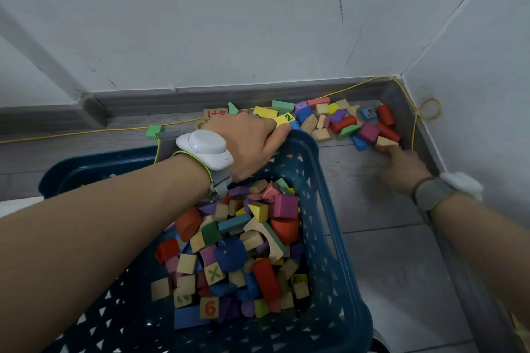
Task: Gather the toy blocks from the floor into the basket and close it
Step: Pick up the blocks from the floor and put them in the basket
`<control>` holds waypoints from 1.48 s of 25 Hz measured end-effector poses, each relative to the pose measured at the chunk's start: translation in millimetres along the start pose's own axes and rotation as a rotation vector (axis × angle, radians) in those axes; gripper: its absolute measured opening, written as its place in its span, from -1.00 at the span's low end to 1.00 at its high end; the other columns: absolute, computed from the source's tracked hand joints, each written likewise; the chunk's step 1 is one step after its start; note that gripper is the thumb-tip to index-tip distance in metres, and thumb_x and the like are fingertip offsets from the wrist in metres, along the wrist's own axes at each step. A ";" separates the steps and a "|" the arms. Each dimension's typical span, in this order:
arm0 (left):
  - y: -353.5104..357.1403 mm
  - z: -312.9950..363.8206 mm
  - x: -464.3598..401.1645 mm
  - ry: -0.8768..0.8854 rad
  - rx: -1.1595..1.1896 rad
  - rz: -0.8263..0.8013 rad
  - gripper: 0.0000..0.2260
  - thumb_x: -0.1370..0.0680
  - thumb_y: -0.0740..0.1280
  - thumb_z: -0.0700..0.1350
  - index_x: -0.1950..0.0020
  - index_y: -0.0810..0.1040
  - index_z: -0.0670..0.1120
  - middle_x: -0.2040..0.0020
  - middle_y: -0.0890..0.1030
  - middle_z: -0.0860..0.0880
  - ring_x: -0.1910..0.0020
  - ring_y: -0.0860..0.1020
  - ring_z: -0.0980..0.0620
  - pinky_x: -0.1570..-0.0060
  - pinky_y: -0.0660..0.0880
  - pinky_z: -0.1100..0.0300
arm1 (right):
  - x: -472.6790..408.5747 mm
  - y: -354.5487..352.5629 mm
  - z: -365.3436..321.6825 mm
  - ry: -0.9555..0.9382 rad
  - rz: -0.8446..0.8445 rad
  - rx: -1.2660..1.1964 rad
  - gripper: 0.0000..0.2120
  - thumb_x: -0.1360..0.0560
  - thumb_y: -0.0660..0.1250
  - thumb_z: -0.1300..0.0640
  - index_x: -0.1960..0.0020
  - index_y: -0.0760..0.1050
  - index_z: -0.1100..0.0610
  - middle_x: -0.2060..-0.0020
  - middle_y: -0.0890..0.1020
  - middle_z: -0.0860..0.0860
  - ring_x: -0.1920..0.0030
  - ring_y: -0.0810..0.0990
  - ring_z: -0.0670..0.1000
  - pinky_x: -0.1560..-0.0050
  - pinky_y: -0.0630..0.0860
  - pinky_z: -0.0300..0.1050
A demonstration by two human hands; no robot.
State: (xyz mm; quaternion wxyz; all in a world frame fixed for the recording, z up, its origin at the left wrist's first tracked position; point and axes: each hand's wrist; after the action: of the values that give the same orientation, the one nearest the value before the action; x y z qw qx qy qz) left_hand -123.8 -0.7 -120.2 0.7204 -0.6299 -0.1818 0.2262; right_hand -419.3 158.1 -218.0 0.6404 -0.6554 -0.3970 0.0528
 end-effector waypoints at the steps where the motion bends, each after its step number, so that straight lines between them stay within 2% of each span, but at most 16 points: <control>1: 0.4 0.5 0.0 -0.002 -0.007 0.006 -0.50 -0.63 -0.14 0.25 0.15 0.46 0.02 0.31 0.51 0.02 0.31 0.48 -0.05 0.38 0.30 0.14 | -3.9 12.3 14.4 0.017 0.020 0.132 -0.37 -0.47 0.36 0.12 -0.48 0.22 0.10 -0.41 0.30 0.26 -0.33 0.35 0.37 -0.35 0.33 0.14; 3: 0.9 1.6 0.2 -0.005 -0.014 0.023 -0.50 -0.63 -0.14 0.25 0.17 0.46 0.02 0.32 0.50 0.03 0.33 0.47 -0.04 0.40 0.28 0.15 | -5.5 29.3 24.6 0.009 0.051 0.247 -0.44 -0.48 0.30 0.15 -0.44 0.24 0.12 -0.42 0.25 0.24 -0.33 0.29 0.40 -0.37 0.28 0.17; 6: 1.7 1.4 0.5 -0.005 -0.009 0.025 -0.50 -0.63 -0.15 0.26 0.15 0.46 0.02 0.32 0.49 0.03 0.32 0.49 -0.04 0.37 0.35 0.14 | -8.6 39.2 18.4 -0.049 0.092 0.244 -0.64 -0.44 0.30 0.22 -0.22 0.41 0.22 -0.24 0.43 0.28 -0.20 0.43 0.35 -0.24 0.42 0.11; 8: 1.2 0.6 0.7 -0.006 -0.006 0.023 -0.50 -0.62 -0.15 0.26 0.14 0.46 0.03 0.31 0.49 0.03 0.32 0.50 -0.04 0.34 0.42 0.12 | -8.4 40.7 9.9 -0.120 0.139 0.182 -0.71 -0.39 0.35 0.22 -0.10 0.45 0.23 -0.14 0.48 0.29 -0.11 0.50 0.33 -0.12 0.49 0.09; 11: 0.0 0.8 1.0 -0.006 -0.003 0.026 -0.50 -0.63 -0.15 0.26 0.13 0.46 0.03 0.32 0.49 0.03 0.32 0.50 -0.03 0.32 0.45 0.11 | -14.2 28.2 0.8 -0.140 0.302 0.141 -0.65 -0.40 0.37 0.26 -0.16 0.42 0.25 -0.14 0.41 0.31 -0.08 0.47 0.37 -0.03 0.46 0.14; 13: -0.4 1.2 0.9 0.004 -0.007 0.022 -0.51 -0.63 -0.15 0.25 0.12 0.46 0.03 0.32 0.49 0.03 0.32 0.49 -0.04 0.32 0.46 0.10 | -24.7 15.7 1.5 -0.074 0.345 0.179 -0.61 -0.45 0.32 0.31 -0.26 0.37 0.26 -0.19 0.37 0.33 -0.12 0.43 0.40 -0.07 0.43 0.18; 15: -0.9 0.6 1.0 0.004 -0.013 0.019 -0.51 -0.63 -0.15 0.25 0.12 0.45 0.03 0.32 0.49 0.03 0.32 0.50 -0.05 0.31 0.46 0.10 | -35.6 15.8 5.9 0.012 0.280 0.253 -0.62 -0.50 0.27 0.32 -0.30 0.33 0.28 -0.24 0.37 0.33 -0.18 0.41 0.40 -0.20 0.37 0.20; 19: -0.1 0.5 1.0 0.000 -0.013 0.027 -0.50 -0.63 -0.15 0.25 0.12 0.46 0.02 0.29 0.50 0.02 0.29 0.51 -0.08 0.27 0.48 0.08 | -42.3 38.3 -4.6 0.206 0.423 0.066 -0.73 -0.56 0.16 0.36 -0.24 0.36 0.40 -0.22 0.39 0.40 -0.20 0.40 0.40 -0.30 0.27 0.21; 21: 0.8 0.1 0.6 0.006 -0.019 0.027 -0.50 -0.62 -0.15 0.26 0.10 0.47 0.02 0.27 0.51 0.01 0.27 0.51 -0.10 0.25 0.49 0.07 | -38.5 32.3 -8.4 0.219 0.373 0.001 -0.68 -0.54 0.26 0.31 -0.24 0.34 0.40 -0.24 0.38 0.39 -0.20 0.43 0.38 -0.27 0.33 0.20; 23: 0.5 -0.3 0.2 0.013 -0.024 0.017 -0.50 -0.62 -0.16 0.26 0.09 0.47 0.03 0.28 0.50 0.01 0.27 0.52 -0.10 0.26 0.48 0.07 | -31.9 22.0 -6.4 0.124 0.257 0.037 -0.51 -0.44 0.40 0.20 -0.26 0.30 0.34 -0.22 0.40 0.35 -0.16 0.49 0.36 -0.17 0.42 0.15; 25: -0.2 -0.5 0.0 0.018 -0.025 0.012 -0.50 -0.62 -0.17 0.26 0.08 0.47 0.03 0.29 0.49 0.03 0.29 0.51 -0.08 0.27 0.48 0.08 | -26.2 19.5 -1.8 0.031 0.213 0.080 -0.47 -0.41 0.40 0.12 -0.29 0.29 0.26 -0.20 0.41 0.32 -0.12 0.51 0.36 -0.11 0.46 0.12; 28: -1.5 -0.4 0.3 0.026 -0.024 0.004 -0.51 -0.63 -0.16 0.25 0.06 0.46 0.04 0.29 0.48 0.03 0.29 0.51 -0.07 0.25 0.51 0.06 | -23.6 27.6 5.5 0.052 0.230 0.111 -0.36 -0.41 0.40 0.06 -0.44 0.25 0.01 -0.29 0.29 0.30 -0.21 0.37 0.39 -0.27 0.33 0.16; 30: -1.8 -0.1 0.8 0.028 -0.026 0.000 -0.52 -0.63 -0.16 0.25 0.06 0.46 0.04 0.29 0.48 0.02 0.29 0.51 -0.07 0.26 0.51 0.06 | -24.5 28.5 3.0 0.092 0.181 0.098 -0.28 -0.42 0.39 0.04 -0.50 0.16 -0.13 -0.36 0.23 0.29 -0.27 0.29 0.39 -0.36 0.21 0.17; 32: -1.9 0.0 0.8 0.024 -0.033 0.000 -0.52 -0.63 -0.16 0.24 0.07 0.45 0.03 0.29 0.49 0.02 0.29 0.51 -0.08 0.28 0.49 0.08 | -27.8 23.0 -0.1 0.084 0.139 0.081 -0.29 -0.42 0.39 0.07 -0.49 0.17 -0.15 -0.34 0.25 0.32 -0.28 0.28 0.41 -0.37 0.20 0.19; 34: -2.1 0.1 0.7 0.020 -0.036 0.002 -0.52 -0.63 -0.16 0.24 0.07 0.46 0.03 0.29 0.49 0.02 0.30 0.51 -0.08 0.30 0.47 0.09 | -31.4 17.8 -1.0 0.026 0.117 0.031 -0.35 -0.42 0.40 0.10 -0.44 0.24 -0.10 -0.29 0.29 0.34 -0.25 0.33 0.41 -0.34 0.29 0.20; 37: -2.2 0.2 0.7 0.019 -0.043 0.008 -0.51 -0.63 -0.16 0.25 0.08 0.46 0.03 0.31 0.48 0.03 0.31 0.51 -0.06 0.32 0.46 0.10 | -31.5 17.0 3.2 -0.094 0.119 0.057 -0.36 -0.37 0.42 0.00 -0.39 0.26 -0.08 -0.21 0.36 0.30 -0.19 0.38 0.35 -0.26 0.39 0.13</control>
State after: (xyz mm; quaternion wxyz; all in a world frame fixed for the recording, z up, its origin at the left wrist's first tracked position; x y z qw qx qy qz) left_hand -123.1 -0.3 -118.0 0.7075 -0.6480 -0.1775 0.2191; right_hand -434.8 144.4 -247.4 0.6352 -0.6561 -0.3852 0.1327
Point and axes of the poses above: each hand's wrist, its own x-axis away from the middle knuckle, its own y-axis out of the palm, z = x × y
